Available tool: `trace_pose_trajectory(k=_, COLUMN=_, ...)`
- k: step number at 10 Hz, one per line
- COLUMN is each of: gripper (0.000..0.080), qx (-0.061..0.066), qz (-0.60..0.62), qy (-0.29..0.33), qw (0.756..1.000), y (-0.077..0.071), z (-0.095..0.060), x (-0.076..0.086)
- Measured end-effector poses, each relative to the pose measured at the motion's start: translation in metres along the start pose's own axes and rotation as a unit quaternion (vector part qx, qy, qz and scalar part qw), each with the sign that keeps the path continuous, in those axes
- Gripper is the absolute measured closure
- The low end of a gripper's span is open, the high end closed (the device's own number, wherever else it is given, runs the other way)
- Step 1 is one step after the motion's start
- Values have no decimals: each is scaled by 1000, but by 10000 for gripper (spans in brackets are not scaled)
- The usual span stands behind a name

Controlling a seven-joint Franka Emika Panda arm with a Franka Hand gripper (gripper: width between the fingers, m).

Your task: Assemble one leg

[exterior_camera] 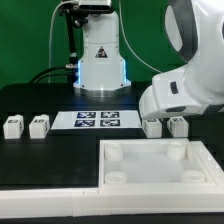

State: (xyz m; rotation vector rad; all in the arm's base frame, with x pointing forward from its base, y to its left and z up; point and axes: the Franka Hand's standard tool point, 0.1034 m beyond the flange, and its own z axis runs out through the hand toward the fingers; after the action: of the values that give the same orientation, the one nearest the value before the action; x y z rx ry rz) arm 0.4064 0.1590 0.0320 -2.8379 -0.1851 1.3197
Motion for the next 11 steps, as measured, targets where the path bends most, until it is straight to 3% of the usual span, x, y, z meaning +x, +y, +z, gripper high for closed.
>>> trace_pose_trajectory(k=5, gripper=150, qx=-3, qz=-2, qy=-9, qw=1000, y=-4, z=22, x=9)
trace_pose_trajectory(k=7, gripper=150, qx=-4, qz=-4, qy=-8, qw=1000, y=-4, z=23, x=10)
trace_pose_trajectory(k=8, gripper=279, qx=-4, qz=-4, qy=-8, qw=1000, y=-4, z=23, x=11)
trace_pose_trajectory(k=9, gripper=279, qx=-4, qz=-4, qy=-8, qw=1000, y=-4, z=23, x=11)
trace_pose_trajectory(k=11, gripper=510, qx=-4, qz=-4, qy=-8, qw=1000, y=-4, z=23, x=11)
